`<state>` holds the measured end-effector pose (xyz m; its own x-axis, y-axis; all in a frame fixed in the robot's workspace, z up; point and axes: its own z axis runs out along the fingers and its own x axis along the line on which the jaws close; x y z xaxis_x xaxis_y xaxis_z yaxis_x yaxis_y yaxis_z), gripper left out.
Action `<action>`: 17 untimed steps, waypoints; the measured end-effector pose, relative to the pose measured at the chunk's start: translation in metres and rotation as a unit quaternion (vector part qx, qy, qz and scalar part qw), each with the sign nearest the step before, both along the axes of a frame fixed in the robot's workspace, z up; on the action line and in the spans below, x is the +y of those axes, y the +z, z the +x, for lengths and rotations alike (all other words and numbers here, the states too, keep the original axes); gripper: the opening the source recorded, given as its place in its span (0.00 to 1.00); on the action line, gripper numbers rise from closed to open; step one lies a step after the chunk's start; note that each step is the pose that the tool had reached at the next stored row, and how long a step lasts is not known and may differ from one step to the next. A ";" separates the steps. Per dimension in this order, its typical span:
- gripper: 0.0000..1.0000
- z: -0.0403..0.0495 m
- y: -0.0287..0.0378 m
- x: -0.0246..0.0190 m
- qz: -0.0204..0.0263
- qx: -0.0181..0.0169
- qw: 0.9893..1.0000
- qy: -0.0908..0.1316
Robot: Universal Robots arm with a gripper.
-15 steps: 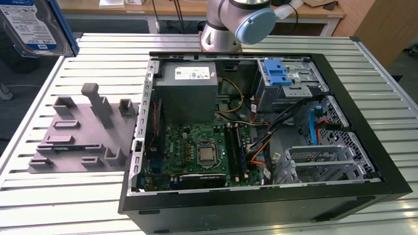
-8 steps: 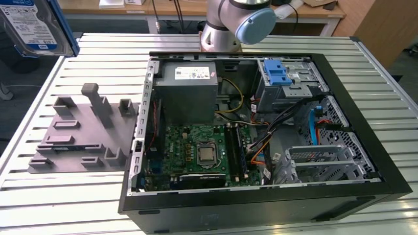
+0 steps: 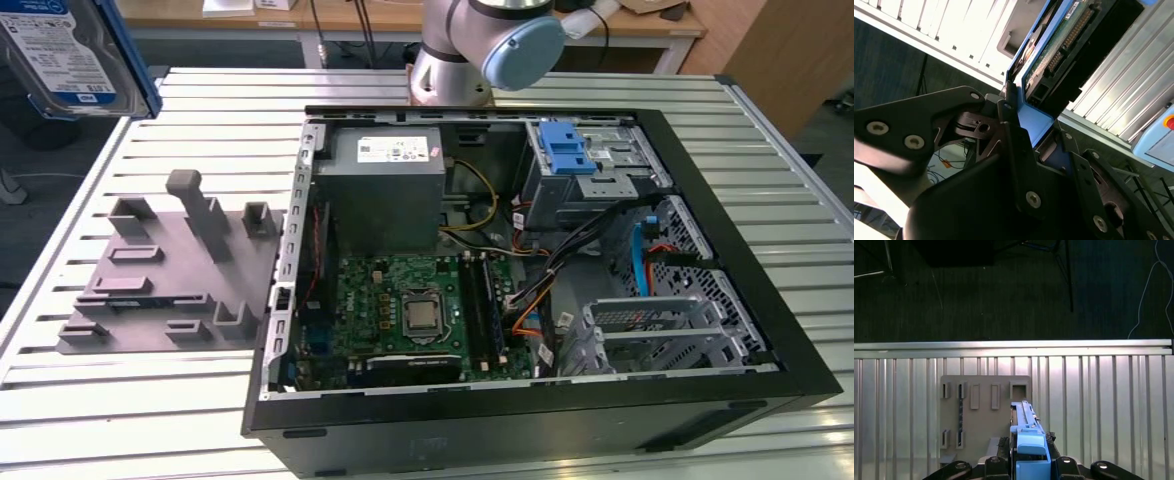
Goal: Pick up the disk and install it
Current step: 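Pick up the disk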
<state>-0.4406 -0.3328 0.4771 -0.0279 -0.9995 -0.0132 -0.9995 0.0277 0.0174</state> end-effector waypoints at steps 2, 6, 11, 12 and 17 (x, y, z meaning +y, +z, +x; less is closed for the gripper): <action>0.37 0.0002 0.0000 -0.0004 0.000 0.000 1.000 0.000; 0.37 0.0022 0.0000 -0.0006 0.000 0.000 1.000 0.000; 0.37 0.0072 0.0000 -0.0006 0.000 0.000 1.000 0.000; 0.37 0.0081 0.0000 -0.0006 0.000 0.000 1.000 0.000; 0.37 0.0129 0.0000 -0.0006 0.000 0.000 1.000 0.000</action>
<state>-0.4278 -0.3333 0.4771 -0.0279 -0.9995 -0.0132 -0.9995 0.0277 0.0175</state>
